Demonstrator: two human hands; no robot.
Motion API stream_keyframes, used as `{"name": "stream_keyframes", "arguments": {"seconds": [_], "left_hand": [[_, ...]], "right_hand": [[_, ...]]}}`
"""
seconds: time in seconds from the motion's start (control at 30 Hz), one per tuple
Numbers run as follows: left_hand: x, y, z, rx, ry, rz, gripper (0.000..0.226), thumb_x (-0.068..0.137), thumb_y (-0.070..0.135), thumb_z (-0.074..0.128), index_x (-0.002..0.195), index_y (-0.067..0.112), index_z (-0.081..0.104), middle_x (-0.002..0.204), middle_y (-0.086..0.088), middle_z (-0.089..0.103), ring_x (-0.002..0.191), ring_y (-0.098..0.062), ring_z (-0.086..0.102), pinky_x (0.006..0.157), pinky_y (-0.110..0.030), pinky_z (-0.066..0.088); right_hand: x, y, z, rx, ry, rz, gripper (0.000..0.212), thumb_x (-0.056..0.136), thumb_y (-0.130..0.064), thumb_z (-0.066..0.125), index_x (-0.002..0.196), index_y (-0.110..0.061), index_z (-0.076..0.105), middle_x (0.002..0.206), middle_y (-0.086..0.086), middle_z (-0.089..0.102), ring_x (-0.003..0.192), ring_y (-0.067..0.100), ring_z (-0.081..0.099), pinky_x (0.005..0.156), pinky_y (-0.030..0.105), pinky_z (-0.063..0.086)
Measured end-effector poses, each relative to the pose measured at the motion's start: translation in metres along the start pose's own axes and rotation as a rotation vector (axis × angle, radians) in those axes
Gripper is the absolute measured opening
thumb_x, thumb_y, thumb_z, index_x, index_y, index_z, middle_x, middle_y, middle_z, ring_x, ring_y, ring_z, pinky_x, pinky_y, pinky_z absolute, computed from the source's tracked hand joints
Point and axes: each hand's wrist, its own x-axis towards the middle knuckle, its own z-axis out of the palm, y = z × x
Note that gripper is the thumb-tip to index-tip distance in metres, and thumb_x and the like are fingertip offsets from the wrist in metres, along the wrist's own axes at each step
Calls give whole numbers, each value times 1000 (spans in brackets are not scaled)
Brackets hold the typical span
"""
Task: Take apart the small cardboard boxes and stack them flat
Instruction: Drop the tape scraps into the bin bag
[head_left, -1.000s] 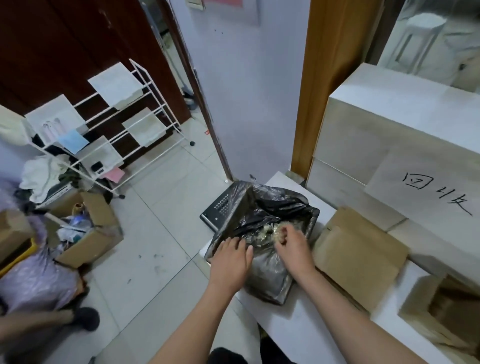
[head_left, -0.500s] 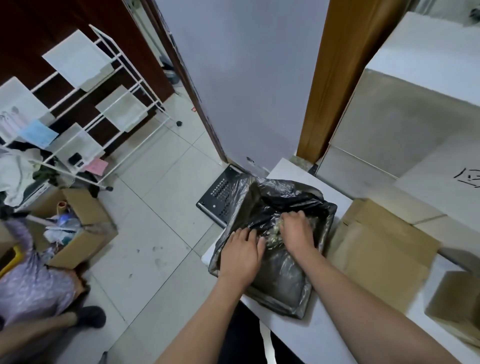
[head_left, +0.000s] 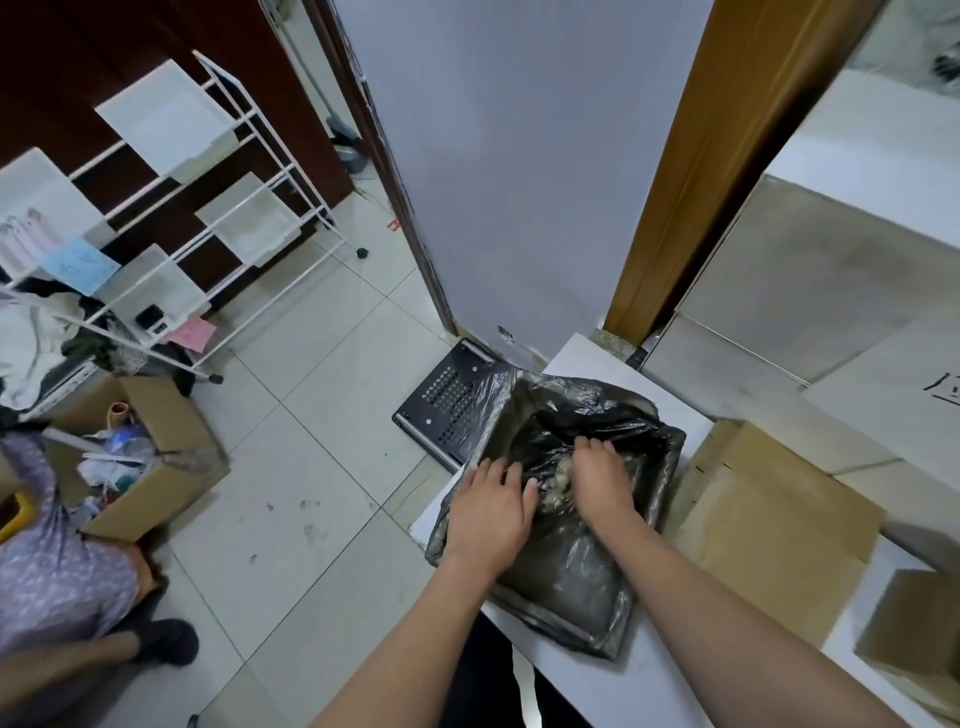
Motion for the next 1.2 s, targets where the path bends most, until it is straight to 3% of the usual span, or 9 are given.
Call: {"name": "stream_keyframes", "arguments": {"seconds": [0.13,0.23,0.33,0.43,0.57,0.7,0.83,1.03,1.2], "left_hand": [[-4,-4,0,-6,1,-36,51,108,44,20,135,17,53,140,-3,54,132,-23,44,112,-35,33],[-12,-9,3,24,2,-54,50,108,43,20,134,18,54,138,-3,55,131,-23,45,113,-35,32],[-22,-15,6,30,5,-105,50,108,43,20,133,18,54,138,-4,55,131,-23,46,113,-35,32],[-31,-21,9,48,3,-149,49,107,44,19,131,19,54,138,-4,55,129,-24,46,110,-36,34],[-51,-19,16,43,1,-131,52,108,44,19,141,17,47,153,-7,42,143,-25,33,119,-38,24],[-62,-8,9,35,12,-50,54,108,43,19,148,15,41,160,-9,32,149,-24,25,123,-37,15],[-71,17,-1,47,76,71,50,107,41,24,140,14,48,147,-6,48,137,-23,39,117,-36,26],[-101,64,-12,126,93,318,49,108,40,22,130,10,54,135,-11,57,127,-29,48,109,-38,30],[-152,105,-4,91,79,455,50,108,41,23,129,7,54,132,-13,57,123,-30,50,103,-39,35]], "right_hand": [[-5,3,-9,33,19,-17,37,89,4,52,124,-9,53,122,11,57,115,29,52,97,35,44],[-14,0,-15,-4,72,-30,25,95,-13,55,120,-13,55,117,7,61,110,26,54,92,35,44],[-29,-5,-19,18,94,-32,27,101,-24,46,124,-12,54,119,8,61,112,26,55,92,35,45],[-47,-10,-22,63,68,-49,39,103,-32,40,134,-11,49,131,10,56,122,27,51,100,37,42],[-84,-4,-21,35,-1,-91,58,103,-43,38,150,-10,33,157,14,33,145,30,29,121,41,21],[-121,6,-28,-11,5,-55,63,102,-44,37,154,-11,26,161,14,26,148,31,26,122,42,20],[-158,15,-47,-64,45,43,57,102,-45,36,147,-10,36,149,16,43,133,32,45,111,40,34],[-234,27,-66,-41,133,194,44,102,-41,38,131,-9,49,129,14,56,117,31,55,94,37,44],[-311,46,-59,-91,154,316,40,104,-36,35,130,-9,47,127,12,55,114,28,56,94,36,45]]}}
